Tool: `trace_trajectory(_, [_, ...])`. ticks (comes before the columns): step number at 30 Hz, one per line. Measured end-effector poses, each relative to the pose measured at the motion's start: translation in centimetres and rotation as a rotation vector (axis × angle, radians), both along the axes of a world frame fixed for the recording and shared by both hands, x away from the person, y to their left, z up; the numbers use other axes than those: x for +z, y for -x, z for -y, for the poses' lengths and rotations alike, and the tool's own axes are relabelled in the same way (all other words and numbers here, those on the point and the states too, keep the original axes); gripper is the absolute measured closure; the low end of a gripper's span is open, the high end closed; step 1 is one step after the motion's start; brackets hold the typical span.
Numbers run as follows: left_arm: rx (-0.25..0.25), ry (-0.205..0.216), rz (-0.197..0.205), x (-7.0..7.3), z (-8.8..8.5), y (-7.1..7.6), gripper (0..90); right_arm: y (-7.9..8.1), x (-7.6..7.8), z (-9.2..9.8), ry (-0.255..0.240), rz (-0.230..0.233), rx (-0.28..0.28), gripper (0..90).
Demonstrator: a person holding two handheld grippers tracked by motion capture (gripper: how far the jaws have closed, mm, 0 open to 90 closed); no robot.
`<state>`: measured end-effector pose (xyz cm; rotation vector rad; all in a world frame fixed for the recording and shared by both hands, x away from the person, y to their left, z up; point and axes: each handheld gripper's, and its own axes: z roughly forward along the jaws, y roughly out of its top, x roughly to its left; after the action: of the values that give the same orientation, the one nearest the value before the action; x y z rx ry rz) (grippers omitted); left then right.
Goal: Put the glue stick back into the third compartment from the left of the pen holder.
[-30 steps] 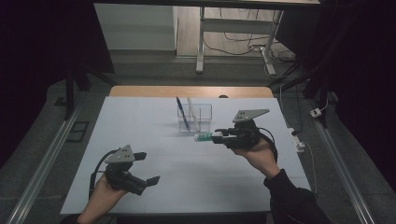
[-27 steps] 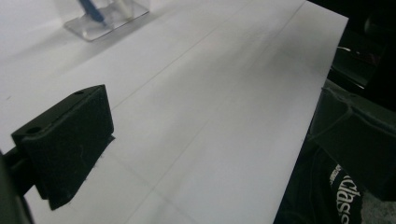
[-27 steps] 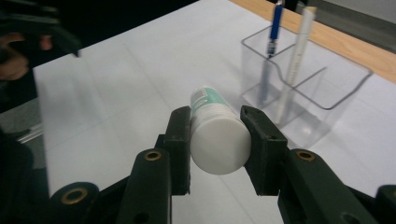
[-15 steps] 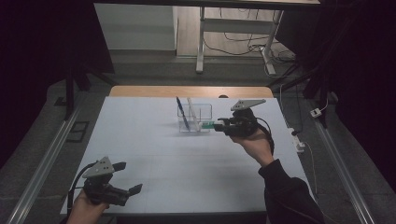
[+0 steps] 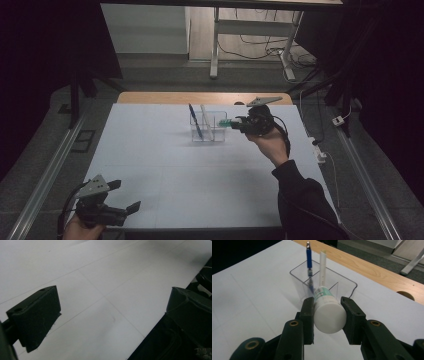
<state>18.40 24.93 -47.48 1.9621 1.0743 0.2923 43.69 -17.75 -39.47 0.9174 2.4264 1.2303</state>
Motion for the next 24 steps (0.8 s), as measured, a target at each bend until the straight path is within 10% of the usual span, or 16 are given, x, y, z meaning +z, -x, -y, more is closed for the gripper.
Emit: trace_trajectory(24, [0.032, -0.022, 0.000, -0.1, -0.7, 0.2, 0.0, -3.7, -2.4, -3.0, 0.162, -0.019, -0.060, 64.7])
